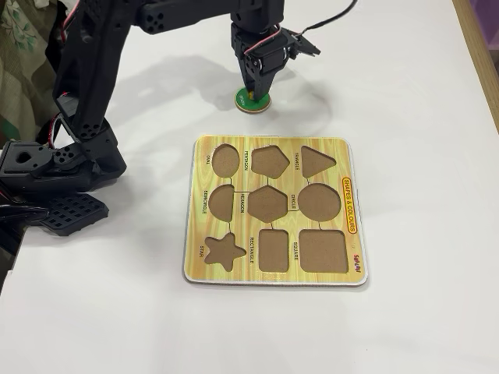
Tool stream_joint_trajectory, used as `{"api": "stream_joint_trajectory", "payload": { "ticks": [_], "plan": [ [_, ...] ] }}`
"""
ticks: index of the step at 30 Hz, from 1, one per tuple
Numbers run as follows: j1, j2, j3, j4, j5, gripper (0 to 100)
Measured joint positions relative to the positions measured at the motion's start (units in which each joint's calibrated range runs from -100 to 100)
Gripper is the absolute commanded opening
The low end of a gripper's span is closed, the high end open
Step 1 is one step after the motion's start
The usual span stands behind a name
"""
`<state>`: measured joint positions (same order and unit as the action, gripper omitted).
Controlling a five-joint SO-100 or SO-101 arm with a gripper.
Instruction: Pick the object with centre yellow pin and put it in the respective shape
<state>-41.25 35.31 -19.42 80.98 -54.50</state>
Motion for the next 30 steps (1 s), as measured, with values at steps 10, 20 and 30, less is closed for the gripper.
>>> {"api": "stream_joint_trajectory", "payload": {
  "ticks": [10,20,30],
  "plan": [
    [0.0,0.1,0.8,-0.3,0.0,6],
    [0.0,0.0,0.8,-0.3,0.0,1],
    [0.0,-1.1,1.2,-0.3,0.0,1]
  ]
}}
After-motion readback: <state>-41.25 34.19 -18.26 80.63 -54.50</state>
